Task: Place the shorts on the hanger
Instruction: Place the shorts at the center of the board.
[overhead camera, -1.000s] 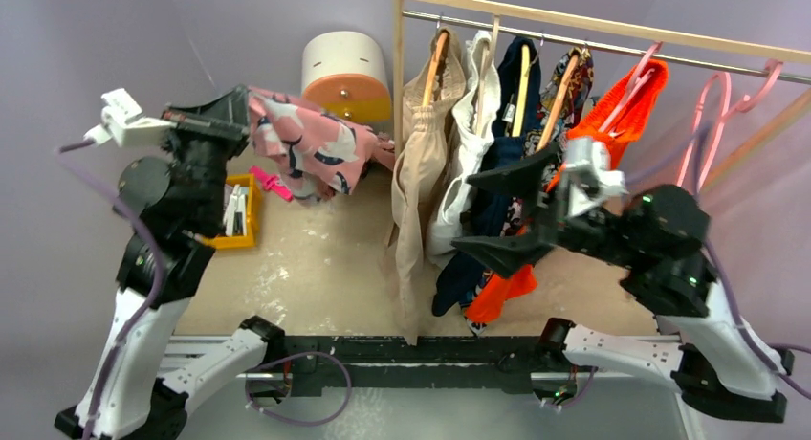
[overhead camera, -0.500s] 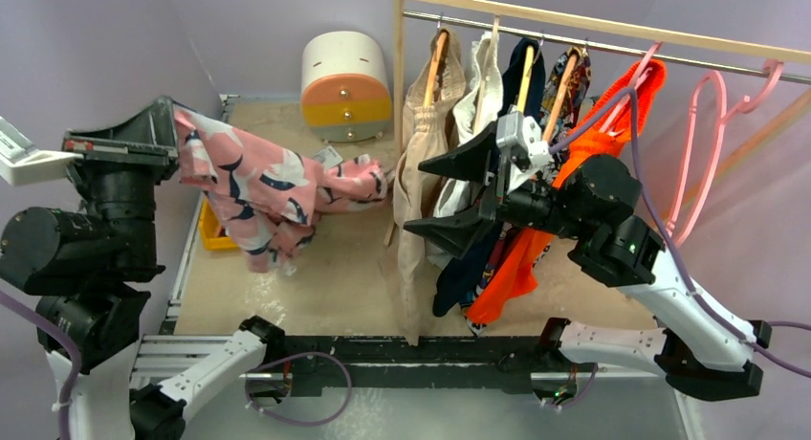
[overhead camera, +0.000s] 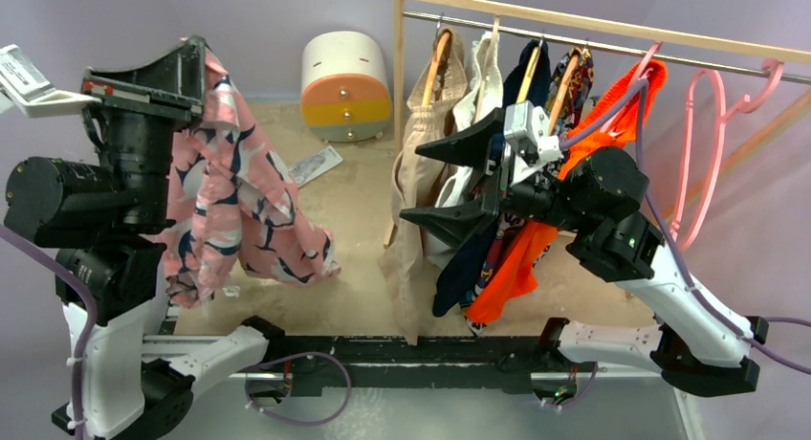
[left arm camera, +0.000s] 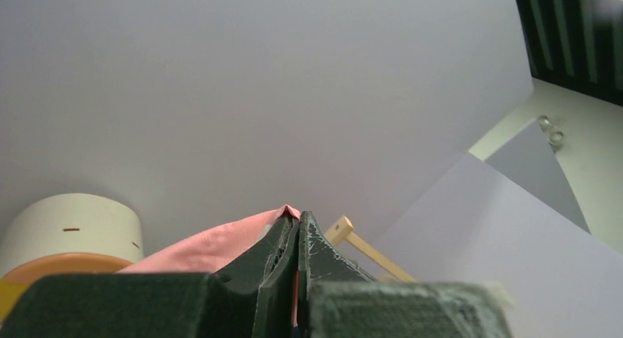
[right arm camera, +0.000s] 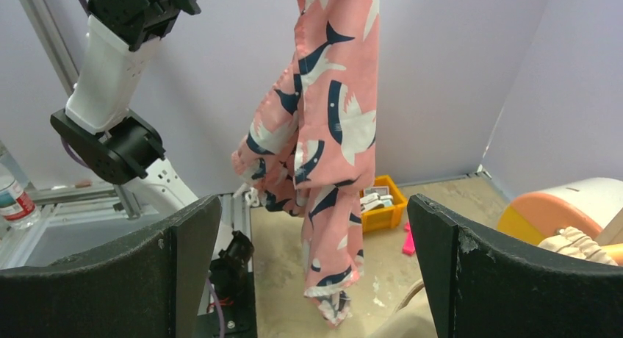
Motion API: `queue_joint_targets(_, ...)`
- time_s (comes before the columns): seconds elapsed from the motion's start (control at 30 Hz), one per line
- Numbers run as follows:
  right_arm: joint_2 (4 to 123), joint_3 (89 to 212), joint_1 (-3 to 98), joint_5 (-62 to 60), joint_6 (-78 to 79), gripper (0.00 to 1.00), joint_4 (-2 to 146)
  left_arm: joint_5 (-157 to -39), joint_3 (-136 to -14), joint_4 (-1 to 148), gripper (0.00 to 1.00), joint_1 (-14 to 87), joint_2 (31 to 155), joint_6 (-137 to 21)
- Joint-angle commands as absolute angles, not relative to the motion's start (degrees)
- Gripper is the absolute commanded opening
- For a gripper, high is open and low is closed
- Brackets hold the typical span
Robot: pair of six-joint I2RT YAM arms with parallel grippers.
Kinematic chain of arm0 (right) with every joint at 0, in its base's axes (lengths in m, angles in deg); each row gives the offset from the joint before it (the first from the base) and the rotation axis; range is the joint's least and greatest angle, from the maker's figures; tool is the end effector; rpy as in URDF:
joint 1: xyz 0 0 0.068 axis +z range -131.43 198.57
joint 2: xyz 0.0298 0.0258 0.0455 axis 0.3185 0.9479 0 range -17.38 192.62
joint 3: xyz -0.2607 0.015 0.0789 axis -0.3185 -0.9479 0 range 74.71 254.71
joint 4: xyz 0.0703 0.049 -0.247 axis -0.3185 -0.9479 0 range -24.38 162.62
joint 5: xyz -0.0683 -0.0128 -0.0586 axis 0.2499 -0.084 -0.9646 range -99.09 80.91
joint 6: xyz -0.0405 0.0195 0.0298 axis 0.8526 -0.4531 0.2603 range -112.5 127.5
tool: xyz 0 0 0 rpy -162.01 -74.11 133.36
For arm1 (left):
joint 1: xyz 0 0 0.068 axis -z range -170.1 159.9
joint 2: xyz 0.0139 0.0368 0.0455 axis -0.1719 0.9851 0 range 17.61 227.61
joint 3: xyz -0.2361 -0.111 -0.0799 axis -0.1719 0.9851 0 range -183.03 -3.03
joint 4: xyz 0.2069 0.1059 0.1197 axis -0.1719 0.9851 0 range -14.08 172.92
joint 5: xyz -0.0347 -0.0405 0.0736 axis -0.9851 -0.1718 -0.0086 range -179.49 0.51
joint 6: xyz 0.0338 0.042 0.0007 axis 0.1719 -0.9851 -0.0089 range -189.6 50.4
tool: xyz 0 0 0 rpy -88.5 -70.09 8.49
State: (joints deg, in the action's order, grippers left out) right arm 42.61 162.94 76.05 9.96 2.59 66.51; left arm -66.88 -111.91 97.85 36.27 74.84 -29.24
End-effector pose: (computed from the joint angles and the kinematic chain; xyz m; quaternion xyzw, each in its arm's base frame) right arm 0.0843 0.1540 0.5515 -0.3669 0.4328 0.5028 0.6521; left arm 0.0731 -0.0211 0.6178 -0.2282 0.4681 -0.3842 0.7623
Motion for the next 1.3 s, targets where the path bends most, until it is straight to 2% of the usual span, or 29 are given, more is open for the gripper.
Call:
queue_joint_targets(0.0,42.00,160.55,76.18,10.69,2.76,0.99,71.41,-77.44,-106.09,89.47,0.00,36.19,71.85,-27.45)
queue_joint_targets(0.1,42.12,158.84,76.14,10.03,1.97,0.99,71.57,-77.86,-101.61,93.09,0.00,36.17,71.40,-27.35)
queue_joint_targets(0.23,41.46,155.77,76.21,7.17,1.72,0.99,71.00,-76.46,-88.81,94.22,0.00,36.18,67.39,-26.76)
queue_joint_targets(0.5,45.02,156.29,76.28,-8.40,2.45,0.99,63.30,-75.06,-68.15,95.84,0.00,36.18,62.10,-26.38)
queue_joint_targets(0.73,48.18,156.73,78.25,-17.33,2.84,0.99,63.38,-73.27,-59.26,94.90,0.00,36.18,60.61,-25.40)
queue_joint_targets(0.87,47.18,156.20,79.43,-17.15,3.32,0.99,65.00,-73.08,-56.45,95.01,0.00,36.18,61.23,-25.29)
queue_joint_targets(1.03,41.60,154.30,79.47,-7.37,4.17,0.99,67.43,-73.77,-56.02,96.31,0.01,36.20,62.02,-28.29)
queue_joint_targets(1.1,40.56,155.18,79.48,-3.19,4.65,0.99,65.60,-74.53,-56.46,96.52,0.15,36.18,62.13,-29.67)
queue_joint_targets(1.23,40.10,158.01,79.50,0.35,5.43,0.99,60.18,-76.23,-58.04,96.18,0.56,36.18,62.67,-32.39)
queue_joint_targets(1.27,40.10,158.90,79.50,0.80,5.59,0.99,59.01,-76.75,-58.73,96.16,0.63,36.18,62.88,-33.48)
